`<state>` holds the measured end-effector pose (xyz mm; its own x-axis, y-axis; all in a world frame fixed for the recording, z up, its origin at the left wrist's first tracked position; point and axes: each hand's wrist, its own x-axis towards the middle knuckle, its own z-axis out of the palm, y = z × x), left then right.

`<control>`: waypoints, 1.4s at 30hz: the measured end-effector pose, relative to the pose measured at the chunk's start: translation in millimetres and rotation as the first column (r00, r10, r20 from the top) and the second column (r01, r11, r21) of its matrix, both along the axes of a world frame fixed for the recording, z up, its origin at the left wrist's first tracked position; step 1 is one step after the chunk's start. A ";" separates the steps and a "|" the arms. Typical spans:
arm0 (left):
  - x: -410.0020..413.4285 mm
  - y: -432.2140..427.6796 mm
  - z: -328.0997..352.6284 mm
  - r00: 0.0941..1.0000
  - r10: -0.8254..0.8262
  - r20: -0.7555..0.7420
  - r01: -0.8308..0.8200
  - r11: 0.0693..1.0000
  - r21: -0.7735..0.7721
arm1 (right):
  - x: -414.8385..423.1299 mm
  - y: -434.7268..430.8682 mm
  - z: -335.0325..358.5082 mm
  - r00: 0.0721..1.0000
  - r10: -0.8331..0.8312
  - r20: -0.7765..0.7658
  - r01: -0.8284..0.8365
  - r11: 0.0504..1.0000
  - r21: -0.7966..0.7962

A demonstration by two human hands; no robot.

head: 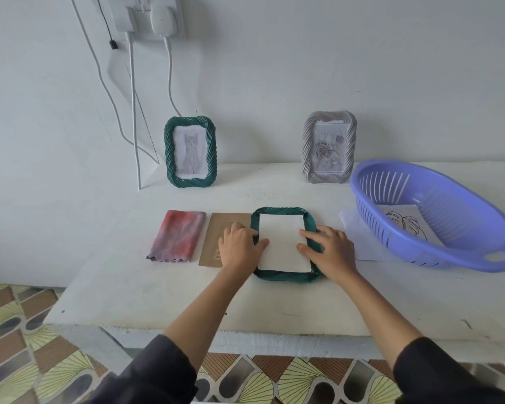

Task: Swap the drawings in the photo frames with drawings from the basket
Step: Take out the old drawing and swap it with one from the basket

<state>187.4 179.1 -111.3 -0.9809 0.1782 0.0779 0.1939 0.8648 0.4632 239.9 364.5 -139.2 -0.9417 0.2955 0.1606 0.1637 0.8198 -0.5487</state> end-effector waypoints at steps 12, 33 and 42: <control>0.4 0.2 4.3 0.992 0.108 0.071 -0.123 0.958 0.259 | -0.2 -2.9 3.1 1.000 -0.012 -0.012 0.012 1.000 -0.019; 4.4 83.5 43.8 0.875 -0.255 0.412 -0.177 0.624 0.761 | 55.0 79.2 127.2 0.975 -0.118 0.186 0.103 0.991 0.087; -2.3 155.6 15.6 0.897 -0.192 0.398 -0.121 0.759 0.640 | 47.8 121.4 142.4 0.996 0.003 0.089 0.003 0.998 -0.064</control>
